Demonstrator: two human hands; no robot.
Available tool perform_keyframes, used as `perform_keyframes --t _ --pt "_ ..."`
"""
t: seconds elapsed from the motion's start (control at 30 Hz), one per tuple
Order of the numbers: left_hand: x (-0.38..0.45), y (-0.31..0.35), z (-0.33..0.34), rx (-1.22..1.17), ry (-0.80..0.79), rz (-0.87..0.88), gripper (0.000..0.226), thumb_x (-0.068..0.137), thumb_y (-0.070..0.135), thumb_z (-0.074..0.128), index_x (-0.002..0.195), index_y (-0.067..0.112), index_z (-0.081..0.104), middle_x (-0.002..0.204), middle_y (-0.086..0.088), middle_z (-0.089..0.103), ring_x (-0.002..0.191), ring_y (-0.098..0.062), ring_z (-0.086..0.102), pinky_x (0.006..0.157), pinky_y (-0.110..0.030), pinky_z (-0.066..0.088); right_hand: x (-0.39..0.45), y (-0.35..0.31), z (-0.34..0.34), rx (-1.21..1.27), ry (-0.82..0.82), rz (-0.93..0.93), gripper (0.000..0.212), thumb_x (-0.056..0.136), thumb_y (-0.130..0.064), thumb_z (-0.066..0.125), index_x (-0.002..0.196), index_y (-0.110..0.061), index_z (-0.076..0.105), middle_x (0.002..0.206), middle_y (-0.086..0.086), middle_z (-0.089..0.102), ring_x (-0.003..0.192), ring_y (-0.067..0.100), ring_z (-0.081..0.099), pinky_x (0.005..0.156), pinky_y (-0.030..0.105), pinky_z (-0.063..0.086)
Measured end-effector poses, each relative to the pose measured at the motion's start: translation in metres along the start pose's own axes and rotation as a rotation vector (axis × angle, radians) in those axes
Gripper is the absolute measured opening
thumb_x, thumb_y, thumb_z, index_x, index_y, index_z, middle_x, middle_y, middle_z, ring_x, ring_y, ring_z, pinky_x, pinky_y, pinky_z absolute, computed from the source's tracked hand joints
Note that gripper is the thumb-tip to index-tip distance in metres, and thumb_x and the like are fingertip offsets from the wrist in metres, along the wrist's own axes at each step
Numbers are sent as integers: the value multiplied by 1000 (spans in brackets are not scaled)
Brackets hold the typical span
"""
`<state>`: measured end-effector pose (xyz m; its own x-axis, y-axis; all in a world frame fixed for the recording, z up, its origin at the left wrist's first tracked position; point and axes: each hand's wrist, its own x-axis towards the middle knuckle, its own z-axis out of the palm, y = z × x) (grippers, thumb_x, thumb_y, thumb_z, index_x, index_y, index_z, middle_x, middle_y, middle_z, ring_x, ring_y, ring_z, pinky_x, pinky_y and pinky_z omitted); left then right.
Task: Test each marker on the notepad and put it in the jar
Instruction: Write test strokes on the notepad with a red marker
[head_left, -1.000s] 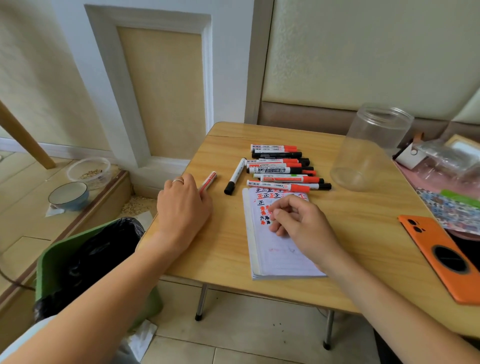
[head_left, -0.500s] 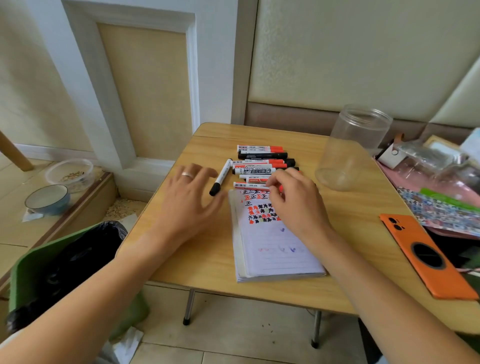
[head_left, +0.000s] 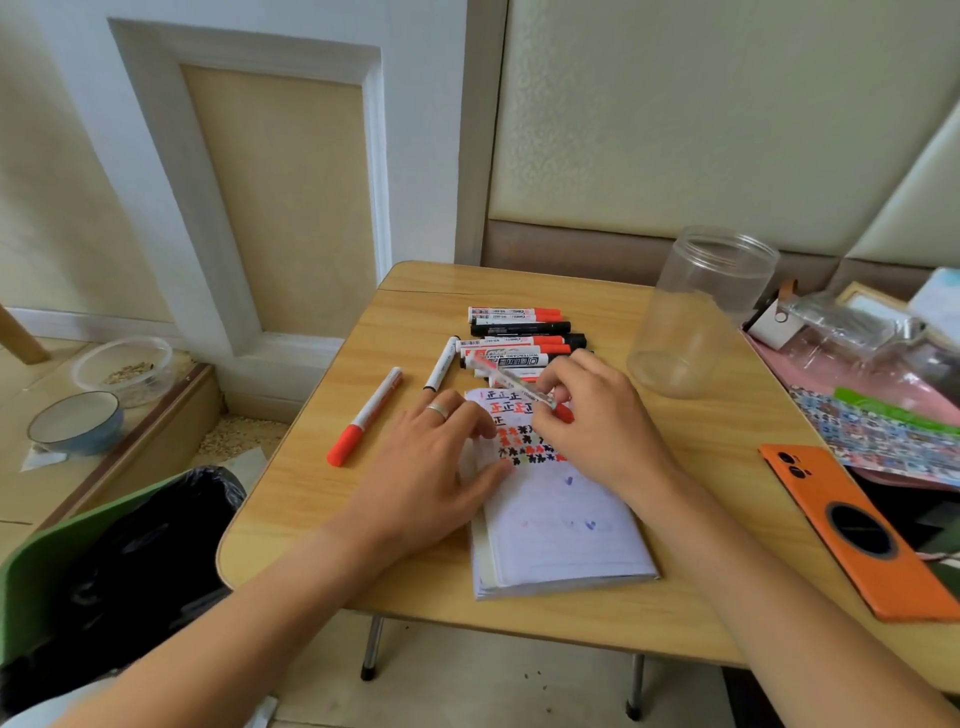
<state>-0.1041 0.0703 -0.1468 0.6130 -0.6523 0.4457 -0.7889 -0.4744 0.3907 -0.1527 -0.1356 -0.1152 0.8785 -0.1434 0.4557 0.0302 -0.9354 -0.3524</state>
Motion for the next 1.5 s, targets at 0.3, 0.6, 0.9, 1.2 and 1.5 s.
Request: perform_keyframes --t 0.3,0.6,0.9,1.2,1.5 --pt "3 16 -1 -43 -86 84 30 91 44 46 101 20 60 91 7 56 87 -14 47 76 -26 35 -31 -23 -1 1051 -232 374 26 85 -18 69 105 -2 64 88 9 70 68 17 66 57 26 51" --pt "6 -2 2 -124 -218 47 16 101 38 55 108 24 62 94 12 56 86 -7 48 75 -30 41 -26 14 -30 781 -79 164 11 95 -8 70 87 -6 63 75 -7 64 69 10 63 64 25 52" --pt "10 -1 7 -208 -185 59 31 106 42 34 96 22 56 85 16 52 83 -13 48 75 -37 41 -35 8 -9 -23 -206 -318 37 95 -49 49 115 -22 66 104 -4 63 94 21 62 76 42 54" --pt "11 3 6 -183 -87 79 35 104 38 33 91 15 55 79 7 54 77 -21 48 70 -44 40 -39 -1 -4 -125 -82 -357 36 100 -42 39 114 -21 65 89 -3 62 75 26 63 55 42 54" --pt "13 -1 9 -158 -83 80 30 105 35 38 90 19 59 76 10 55 76 -18 47 69 -41 41 -38 -5 -1 -170 -155 -304 41 99 -50 29 110 -28 62 83 -7 65 71 26 62 53 32 38"
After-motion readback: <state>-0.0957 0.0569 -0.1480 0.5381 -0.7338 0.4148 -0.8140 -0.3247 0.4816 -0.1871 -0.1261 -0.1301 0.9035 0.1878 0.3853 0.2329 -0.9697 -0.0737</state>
